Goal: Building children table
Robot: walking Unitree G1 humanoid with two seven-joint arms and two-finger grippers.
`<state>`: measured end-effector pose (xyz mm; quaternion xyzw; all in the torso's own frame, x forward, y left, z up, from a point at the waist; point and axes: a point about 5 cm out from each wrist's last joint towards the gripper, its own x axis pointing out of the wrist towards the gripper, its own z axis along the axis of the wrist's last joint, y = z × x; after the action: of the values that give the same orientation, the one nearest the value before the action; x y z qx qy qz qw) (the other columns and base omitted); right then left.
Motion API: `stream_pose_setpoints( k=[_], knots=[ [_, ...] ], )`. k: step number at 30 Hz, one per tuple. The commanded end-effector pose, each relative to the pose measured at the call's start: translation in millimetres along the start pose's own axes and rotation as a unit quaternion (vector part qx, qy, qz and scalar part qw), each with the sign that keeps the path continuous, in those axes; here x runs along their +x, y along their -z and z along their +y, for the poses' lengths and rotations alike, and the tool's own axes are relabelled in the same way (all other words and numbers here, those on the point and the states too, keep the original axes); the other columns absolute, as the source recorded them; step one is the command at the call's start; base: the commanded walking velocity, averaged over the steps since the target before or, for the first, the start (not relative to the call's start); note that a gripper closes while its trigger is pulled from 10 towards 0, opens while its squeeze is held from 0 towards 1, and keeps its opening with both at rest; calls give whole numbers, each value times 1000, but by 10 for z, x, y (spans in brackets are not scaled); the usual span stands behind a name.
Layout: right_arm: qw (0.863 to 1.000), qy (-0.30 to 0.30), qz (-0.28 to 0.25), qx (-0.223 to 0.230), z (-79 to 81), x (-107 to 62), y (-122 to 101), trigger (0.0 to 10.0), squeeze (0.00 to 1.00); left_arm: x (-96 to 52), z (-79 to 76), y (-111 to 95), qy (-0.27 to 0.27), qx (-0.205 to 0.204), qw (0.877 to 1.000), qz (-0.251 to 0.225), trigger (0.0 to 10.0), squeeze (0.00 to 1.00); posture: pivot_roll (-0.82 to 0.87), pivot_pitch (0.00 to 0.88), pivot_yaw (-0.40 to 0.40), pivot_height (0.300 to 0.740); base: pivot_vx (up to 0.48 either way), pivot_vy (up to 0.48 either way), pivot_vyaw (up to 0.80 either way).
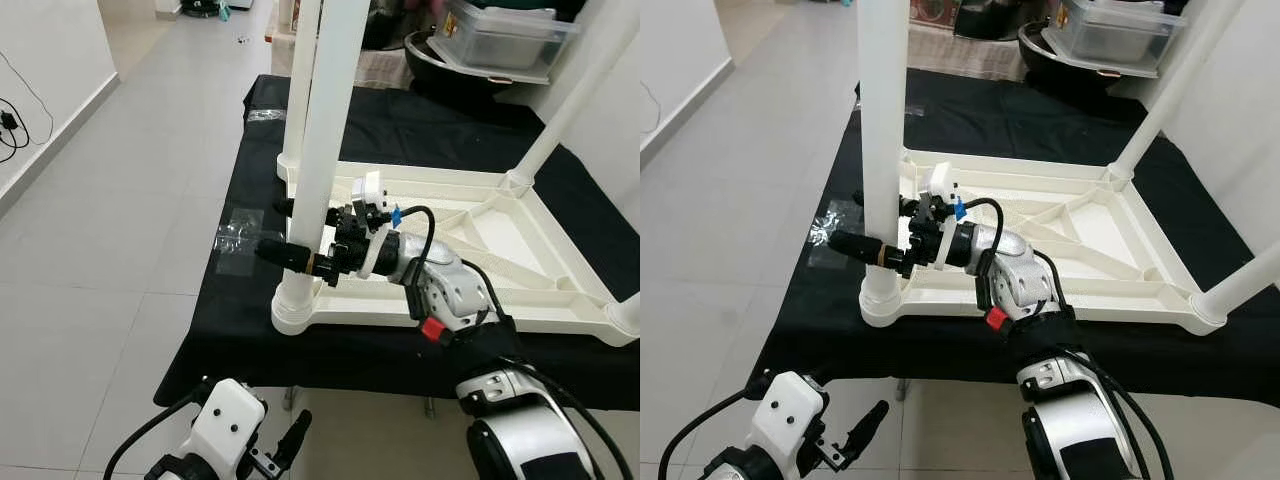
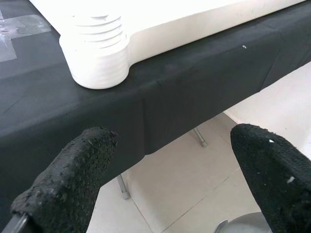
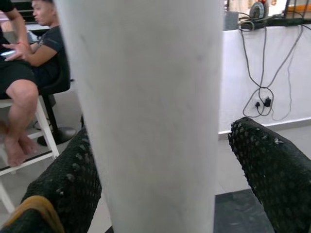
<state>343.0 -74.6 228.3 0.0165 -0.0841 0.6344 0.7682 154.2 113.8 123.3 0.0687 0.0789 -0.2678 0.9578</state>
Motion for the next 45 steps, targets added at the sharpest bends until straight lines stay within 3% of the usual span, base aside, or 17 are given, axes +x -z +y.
stream_pose_setpoints(
  k=[1,11,12,13,30,32,33,34,38,39,44,45],
  knots=[
    [1000,-4,4,-4,-19,-30,-1,10000,0,-20,-15,3,0,1,1000,6,10000,0,160,141,-148,740,0,0,0],
    [1000,-17,2,-15,-37,-35,-36,10000,0,-22,-9,1,-1,2,1000,7,10000,0,161,143,-147,740,0,0,0],
    [1000,-15,0,-17,-43,-34,-42,2510,0,-22,-9,2,-1,2,1000,7,10000,0,161,143,-147,740,0,0,0],
    [1000,-12,-2,-17,-50,-33,-49,0,0,-21,-8,1,-1,2,1000,7,10000,0,160,144,-144,740,0,0,0],
    [1000,-2,-11,-23,-4,-61,-22,0,0,-9,23,1,-3,0,1000,7,10000,0,154,154,-137,740,0,0,0],
    [1000,13,-11,-25,5,-74,-7,0,0,-6,30,2,-3,1,1000,7,10000,0,152,159,-132,740,0,0,0],
    [997,64,-11,-35,10,-125,21,0,0,5,47,-3,-4,1,1000,6,10000,0,149,159,-133,740,0,0,0],
    [996,77,-11,-38,10,-139,27,0,0,8,51,-5,-4,0,1000,6,10000,0,149,159,-133,740,0,0,0],
    [996,82,-11,-40,10,-145,29,0,0,9,52,-6,-4,0,1000,6,10000,0,149,159,-133,740,0,0,0],
    [991,123,-8,-42,-17,-186,42,0,0,17,67,-12,-8,-2,1000,4,10000,0,142,160,-129,740,0,0,0],
    [991,123,-8,-42,-17,-186,42,0,0,17,67,-12,-8,-2,1000,4,10000,0,142,160,-129,740,0,0,0],
    [983,177,-2,-45,-35,-256,72,0,0,30,82,-18,-13,-4,1000,1,10000,0,137,163,-126,740,0,0,0]
  ],
)
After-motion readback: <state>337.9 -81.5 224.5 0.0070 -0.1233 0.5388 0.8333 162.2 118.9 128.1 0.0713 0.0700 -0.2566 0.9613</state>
